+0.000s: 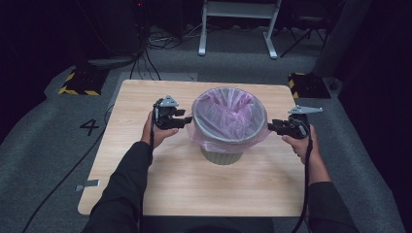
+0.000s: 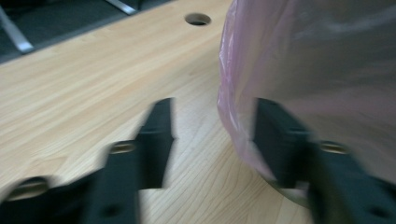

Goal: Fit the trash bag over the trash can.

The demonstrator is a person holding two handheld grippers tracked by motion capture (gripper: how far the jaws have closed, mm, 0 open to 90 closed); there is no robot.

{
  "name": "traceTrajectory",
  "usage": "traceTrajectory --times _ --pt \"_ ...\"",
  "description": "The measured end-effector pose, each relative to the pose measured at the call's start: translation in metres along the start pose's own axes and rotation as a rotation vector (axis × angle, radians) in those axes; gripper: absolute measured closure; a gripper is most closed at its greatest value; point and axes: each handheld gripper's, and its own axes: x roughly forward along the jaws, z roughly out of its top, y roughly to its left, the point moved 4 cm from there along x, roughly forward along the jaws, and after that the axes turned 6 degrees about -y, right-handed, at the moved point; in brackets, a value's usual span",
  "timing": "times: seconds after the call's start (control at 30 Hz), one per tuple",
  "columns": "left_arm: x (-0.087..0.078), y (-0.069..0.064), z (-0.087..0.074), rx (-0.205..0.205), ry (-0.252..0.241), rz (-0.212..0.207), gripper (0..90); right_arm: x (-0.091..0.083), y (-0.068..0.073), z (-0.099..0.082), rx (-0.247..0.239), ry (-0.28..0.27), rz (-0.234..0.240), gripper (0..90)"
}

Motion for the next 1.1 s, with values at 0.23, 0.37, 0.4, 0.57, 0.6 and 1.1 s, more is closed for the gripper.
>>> traceTrajectory --times 0.23,0.37,0.4,0.57,0.6,1.1 --pt "-0.038 -0.030 0.000 0.085 -0.055 -0.040 18.8 -0.031 0.006 0.005 -0.113 -0.083 -0.003 32.9" --pt "-0.050 -0.061 -0.005 0.156 -0.048 -0.118 16.2 -0.044 0.018 0.004 -0.172 -0.106 0.048 28.3" --pt "-0.050 -0.061 -0.005 0.156 -0.048 -0.118 16.3 -0.044 0.018 0.004 -0.172 -0.106 0.048 28.3" --pt "-0.052 -0.091 -0.013 0.202 -0.052 -0.150 16.0 -0.039 0.047 -0.002 -0.269 -0.080 0.110 23.6" --pt "-0.050 -0.096 -0.014 0.195 -0.056 -0.157 16.0 -0.039 0.047 -0.002 -0.269 -0.080 0.110 23.6" --pt "-0.031 -0.106 -0.027 0.297 -0.074 -0.069 88.7 -0.003 0.058 -0.013 -0.265 -0.034 0.210 90.0"
